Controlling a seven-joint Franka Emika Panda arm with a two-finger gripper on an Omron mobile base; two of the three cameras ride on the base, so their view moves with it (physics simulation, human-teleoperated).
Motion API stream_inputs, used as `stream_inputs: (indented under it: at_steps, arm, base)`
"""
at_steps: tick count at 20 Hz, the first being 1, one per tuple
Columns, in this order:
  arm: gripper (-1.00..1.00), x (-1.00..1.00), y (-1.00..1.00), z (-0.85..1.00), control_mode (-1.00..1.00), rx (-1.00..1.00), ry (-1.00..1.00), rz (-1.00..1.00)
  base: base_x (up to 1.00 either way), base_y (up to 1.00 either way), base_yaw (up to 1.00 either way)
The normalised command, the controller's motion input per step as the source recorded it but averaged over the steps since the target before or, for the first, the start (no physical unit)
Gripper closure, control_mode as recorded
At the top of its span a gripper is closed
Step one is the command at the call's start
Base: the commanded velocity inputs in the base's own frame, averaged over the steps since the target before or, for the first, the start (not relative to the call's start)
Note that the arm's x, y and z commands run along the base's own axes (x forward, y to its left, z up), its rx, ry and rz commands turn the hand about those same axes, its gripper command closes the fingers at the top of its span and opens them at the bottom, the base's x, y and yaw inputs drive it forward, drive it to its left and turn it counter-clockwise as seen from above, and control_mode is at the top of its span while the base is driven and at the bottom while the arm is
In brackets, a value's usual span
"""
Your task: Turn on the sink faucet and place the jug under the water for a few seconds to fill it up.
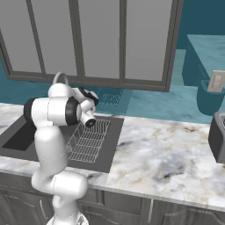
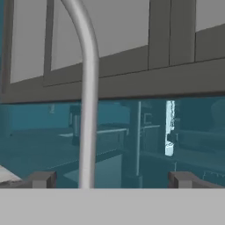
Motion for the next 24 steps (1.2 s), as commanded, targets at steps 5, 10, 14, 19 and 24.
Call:
stream_inputs:
  at_steps: [5,10,14,19,24]
  arm:
    - [-1.00,0.32,0.00,-0.28,-1.00,0.00,0.00,-0.05]
    - [-1.00,0.42,0.00,-0.29,-1.00,0.00,0.00,-0.06]
    - [-1.00,0.52,0.00,-0.20,-1.00,0.00,0.00,-0.06]
    - [-1.00,0.59,0.00,-0.14,-1.00,0.00,0.00,-0.06]
    - [-1.00,0.61,0.00,-0.11,-1.00,0.00,0.00,-0.06]
  base:
    - [0.00,0.00,0.00]
    - [0.00,0.00,0.00]
    - [0.00,0.00,0.00]
    - [0.00,0.00,0.00]
    - [0.00,0.00,0.00]
